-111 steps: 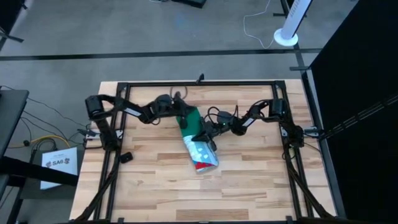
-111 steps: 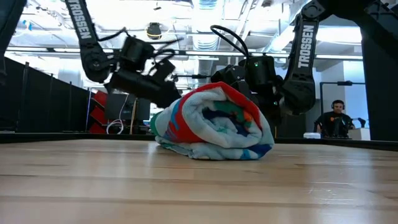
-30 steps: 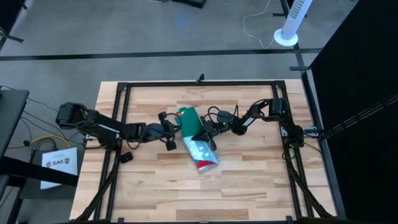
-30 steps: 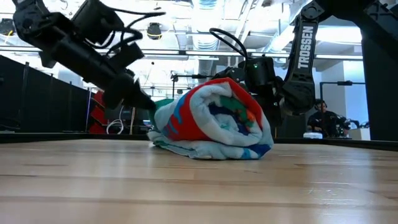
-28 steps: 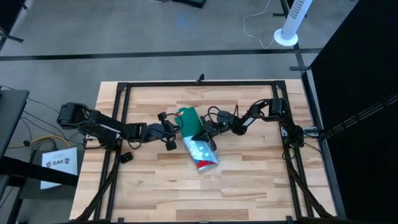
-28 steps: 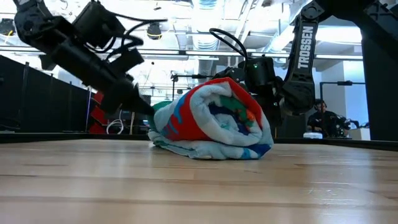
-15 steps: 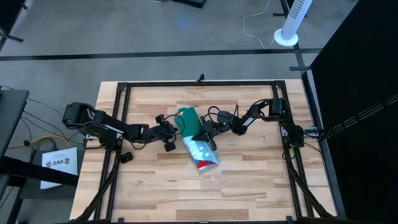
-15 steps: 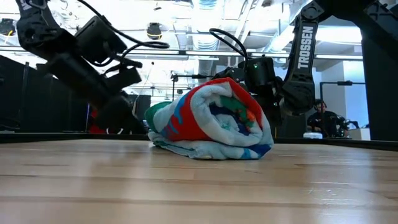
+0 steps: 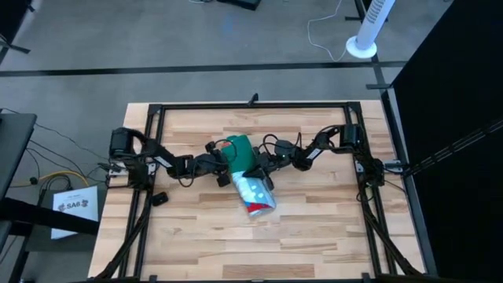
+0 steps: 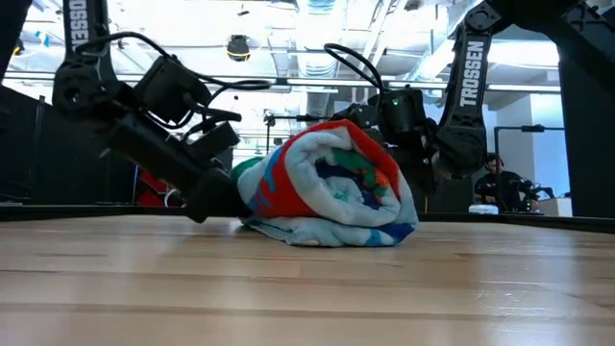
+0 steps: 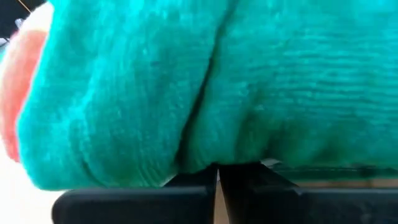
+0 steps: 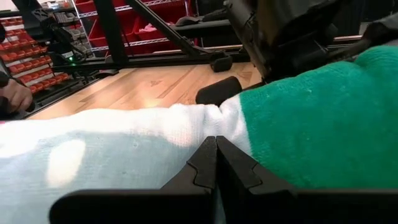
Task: Roll towel
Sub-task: Roll the multicolor dinosaur print towel
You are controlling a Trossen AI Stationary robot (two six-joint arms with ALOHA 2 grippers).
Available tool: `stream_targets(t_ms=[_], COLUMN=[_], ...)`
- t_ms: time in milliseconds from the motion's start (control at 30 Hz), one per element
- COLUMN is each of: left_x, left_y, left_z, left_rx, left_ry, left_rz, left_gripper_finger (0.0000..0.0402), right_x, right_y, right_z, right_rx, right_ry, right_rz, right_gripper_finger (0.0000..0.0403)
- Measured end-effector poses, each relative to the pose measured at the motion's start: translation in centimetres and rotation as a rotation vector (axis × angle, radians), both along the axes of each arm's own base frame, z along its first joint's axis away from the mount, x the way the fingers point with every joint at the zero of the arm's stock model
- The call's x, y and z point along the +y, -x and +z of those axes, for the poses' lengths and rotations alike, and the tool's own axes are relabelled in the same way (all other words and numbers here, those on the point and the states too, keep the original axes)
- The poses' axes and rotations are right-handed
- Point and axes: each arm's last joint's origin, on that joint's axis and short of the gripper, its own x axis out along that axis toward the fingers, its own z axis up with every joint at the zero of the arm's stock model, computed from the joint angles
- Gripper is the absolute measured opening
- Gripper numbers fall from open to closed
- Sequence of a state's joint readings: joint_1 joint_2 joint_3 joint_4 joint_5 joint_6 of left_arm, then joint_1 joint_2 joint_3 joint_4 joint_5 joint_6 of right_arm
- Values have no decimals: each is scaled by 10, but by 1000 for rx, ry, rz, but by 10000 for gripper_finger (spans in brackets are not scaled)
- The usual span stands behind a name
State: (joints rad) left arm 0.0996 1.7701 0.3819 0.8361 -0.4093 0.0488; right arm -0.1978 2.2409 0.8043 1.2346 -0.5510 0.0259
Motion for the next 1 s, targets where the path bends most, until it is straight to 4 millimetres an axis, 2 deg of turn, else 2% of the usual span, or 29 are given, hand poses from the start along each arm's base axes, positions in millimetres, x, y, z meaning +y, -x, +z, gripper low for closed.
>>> stream_targets(t_ms=[167,467,667,867,1000], left_x=[3,3,3,3,3], left_y=[0,1,1,2,2], left_z=[-5,-7,-8,-8,-8], left_rx=[11,25,23,19,21], left_ry=[20,24,30,46,42], left_rz=[10,12,17,21,16], left_gripper_finger=[0,0,0,0,0], right_x=[0,-1,-6,-16,-31], right_y=[0,4,-21,-45,-57], right_z=[10,60,91,128,133], right_rx=[24,117,161,51,80], right_ry=[31,174,279,375,402], right_rz=[7,-11,18,11,-8], right_gripper_finger=[0,0,0,0,0])
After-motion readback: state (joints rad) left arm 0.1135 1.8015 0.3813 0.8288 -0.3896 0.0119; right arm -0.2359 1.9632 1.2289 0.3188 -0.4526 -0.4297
